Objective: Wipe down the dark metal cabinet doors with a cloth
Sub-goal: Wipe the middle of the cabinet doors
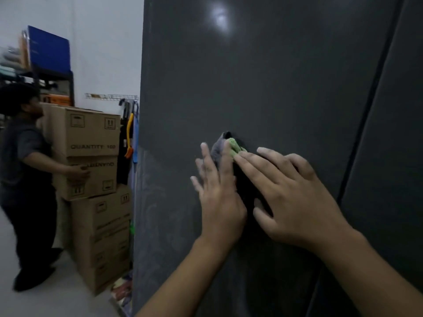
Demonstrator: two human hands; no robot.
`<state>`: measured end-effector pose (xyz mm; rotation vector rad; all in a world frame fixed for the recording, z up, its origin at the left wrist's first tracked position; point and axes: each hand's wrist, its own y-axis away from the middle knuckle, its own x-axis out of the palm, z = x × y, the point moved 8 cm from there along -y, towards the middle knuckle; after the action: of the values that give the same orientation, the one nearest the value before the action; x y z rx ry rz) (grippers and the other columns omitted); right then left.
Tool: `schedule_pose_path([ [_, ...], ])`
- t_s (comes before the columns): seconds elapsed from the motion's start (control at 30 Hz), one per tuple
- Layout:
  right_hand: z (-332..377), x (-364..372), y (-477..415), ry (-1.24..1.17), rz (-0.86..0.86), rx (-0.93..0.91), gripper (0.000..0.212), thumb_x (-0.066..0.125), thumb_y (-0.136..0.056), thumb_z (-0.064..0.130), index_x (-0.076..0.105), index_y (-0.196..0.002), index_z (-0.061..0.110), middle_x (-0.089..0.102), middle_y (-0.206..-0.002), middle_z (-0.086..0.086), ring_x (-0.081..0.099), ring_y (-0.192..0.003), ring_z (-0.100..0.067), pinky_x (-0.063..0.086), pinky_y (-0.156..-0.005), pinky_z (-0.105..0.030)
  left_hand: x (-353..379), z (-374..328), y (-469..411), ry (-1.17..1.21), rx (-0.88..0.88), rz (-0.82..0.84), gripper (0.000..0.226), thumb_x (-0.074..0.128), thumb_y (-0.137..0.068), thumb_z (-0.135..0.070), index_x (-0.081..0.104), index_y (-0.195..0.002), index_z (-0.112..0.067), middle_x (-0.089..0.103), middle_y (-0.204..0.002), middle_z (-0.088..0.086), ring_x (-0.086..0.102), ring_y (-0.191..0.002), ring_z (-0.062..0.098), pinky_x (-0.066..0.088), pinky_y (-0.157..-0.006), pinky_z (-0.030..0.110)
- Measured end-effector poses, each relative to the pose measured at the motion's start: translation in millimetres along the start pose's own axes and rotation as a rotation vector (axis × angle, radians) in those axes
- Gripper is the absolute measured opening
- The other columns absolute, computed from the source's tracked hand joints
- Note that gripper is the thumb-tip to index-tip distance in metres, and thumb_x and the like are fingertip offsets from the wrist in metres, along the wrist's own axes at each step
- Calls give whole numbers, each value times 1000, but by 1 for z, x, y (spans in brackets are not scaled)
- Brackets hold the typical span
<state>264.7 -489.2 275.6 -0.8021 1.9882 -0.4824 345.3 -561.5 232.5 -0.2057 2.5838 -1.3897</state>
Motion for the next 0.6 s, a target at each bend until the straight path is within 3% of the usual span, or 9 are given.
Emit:
schedule_pose_path([
  [0.1,6,11,0,137,-12,-20,77,45,-85,43,27,-157,18,26,-163,-1,27,-149,-24,20,-118,-46,-11,15,-15,-230,13,33,81,47,-94,-9,6,-153,-46,-3,-166,-5,-11,-151,34,-6,-111,68],
  [0.27,7,16,-1,244,13,8,71,36,-92,43,27,-156,14,15,-165,-12,17,-152,-28,9,-123,-50,-54,57,-50,-270,-6,27,97,50,-73,11,33,-148,-48,19,-162,-14,11,-152,22,5,-119,56],
  [0.33,8,17,-1,268,10,6,70,34,-93,43,27,-156,11,15,-165,-12,15,-152,-28,6,-123,-51,-74,73,-63,-204,-43,-52,97,45,-68,16,43,-144,-45,30,-159,-6,23,-149,19,18,-123,40],
  [0.4,9,17,-2,265,1,7,70,35,-93,43,28,-155,11,17,-165,-12,15,-152,-29,5,-123,-51,-84,80,-66,-142,-122,-120,90,42,-72,16,47,-145,-38,37,-157,0,30,-146,14,22,-117,14],
  [0.43,9,17,-3,259,-2,10,70,36,-93,43,29,-155,12,17,-165,-12,15,-152,-29,5,-123,-51,-80,79,-63,-114,-158,-134,83,43,-77,11,44,-147,-33,37,-157,-1,30,-145,11,22,-116,13],
  [0.53,10,19,-2,254,-11,21,70,38,-92,43,30,-154,13,18,-165,-12,15,-152,-30,4,-123,-52,-47,60,-41,-10,-160,-121,67,38,-91,-12,26,-155,-26,27,-160,-3,22,-146,10,17,-122,34],
  [0.6,12,19,-2,253,-22,23,71,39,-90,44,31,-154,13,18,-165,-12,15,-152,-30,3,-123,-52,-32,52,-29,-80,-65,-116,64,34,-95,-20,18,-157,-27,19,-161,5,18,-144,21,12,-118,38],
])
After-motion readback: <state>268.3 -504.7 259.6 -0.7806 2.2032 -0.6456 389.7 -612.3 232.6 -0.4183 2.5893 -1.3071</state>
